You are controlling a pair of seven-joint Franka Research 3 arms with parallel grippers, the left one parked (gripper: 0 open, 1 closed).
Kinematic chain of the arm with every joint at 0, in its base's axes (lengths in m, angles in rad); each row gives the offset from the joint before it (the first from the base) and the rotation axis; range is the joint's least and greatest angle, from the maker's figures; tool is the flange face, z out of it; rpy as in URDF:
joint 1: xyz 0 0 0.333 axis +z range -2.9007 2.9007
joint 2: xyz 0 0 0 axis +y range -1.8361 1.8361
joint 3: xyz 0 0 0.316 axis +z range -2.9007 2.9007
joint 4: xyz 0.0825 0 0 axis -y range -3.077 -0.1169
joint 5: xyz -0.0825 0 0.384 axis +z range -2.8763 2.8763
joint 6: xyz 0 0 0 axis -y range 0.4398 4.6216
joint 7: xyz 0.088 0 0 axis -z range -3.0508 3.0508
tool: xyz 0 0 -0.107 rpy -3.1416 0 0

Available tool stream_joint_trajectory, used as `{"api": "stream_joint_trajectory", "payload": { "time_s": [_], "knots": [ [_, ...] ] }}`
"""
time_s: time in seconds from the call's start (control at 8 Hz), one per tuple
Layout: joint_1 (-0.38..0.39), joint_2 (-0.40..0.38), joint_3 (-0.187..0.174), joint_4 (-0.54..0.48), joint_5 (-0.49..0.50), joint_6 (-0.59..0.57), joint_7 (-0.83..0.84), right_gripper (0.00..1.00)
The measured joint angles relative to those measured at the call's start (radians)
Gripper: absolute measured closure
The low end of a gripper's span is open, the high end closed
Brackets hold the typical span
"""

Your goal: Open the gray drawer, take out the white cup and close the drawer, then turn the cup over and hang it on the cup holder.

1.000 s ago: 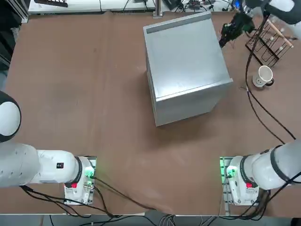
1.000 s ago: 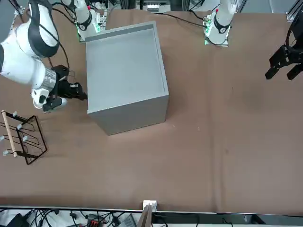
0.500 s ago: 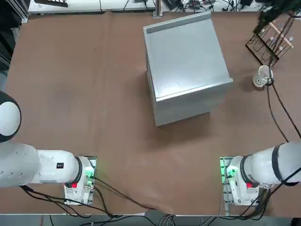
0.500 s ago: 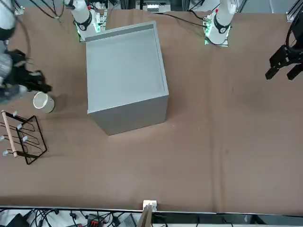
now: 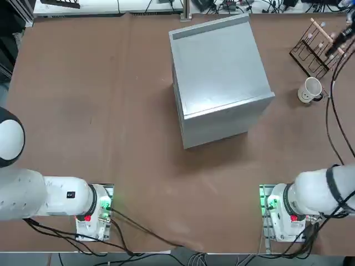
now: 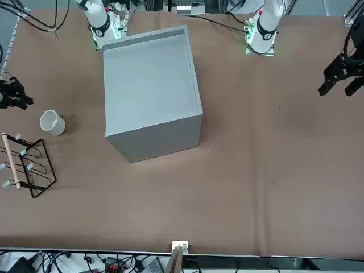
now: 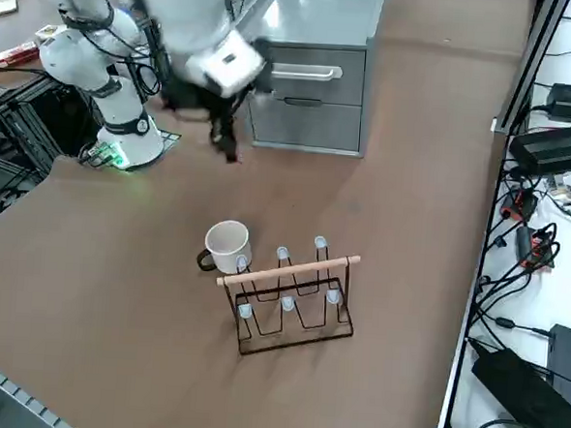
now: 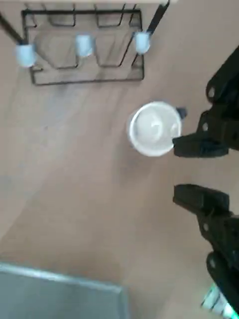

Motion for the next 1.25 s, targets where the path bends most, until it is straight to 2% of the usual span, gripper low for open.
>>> {"api": "stream_joint_trajectory", "payload": {
  "time_s": [0.12, 0.25, 0.5, 0.62, 1.25],
  "knots": [
    [-0.064, -0.001, -0.001, -0.049, 0.001, 0.064, -0.095, 0.48],
    [-0.123, -0.005, -0.002, -0.101, 0.001, 0.140, -0.165, 0.44],
    [-0.214, -0.017, -0.002, -0.207, 0.049, 0.254, -0.287, 0.11],
    [-0.252, -0.017, -0.002, -0.244, 0.115, 0.272, -0.374, 0.02],
    [-0.422, 0.047, -0.001, -0.309, 0.403, 0.283, -0.785, 0.00]
  ]
}}
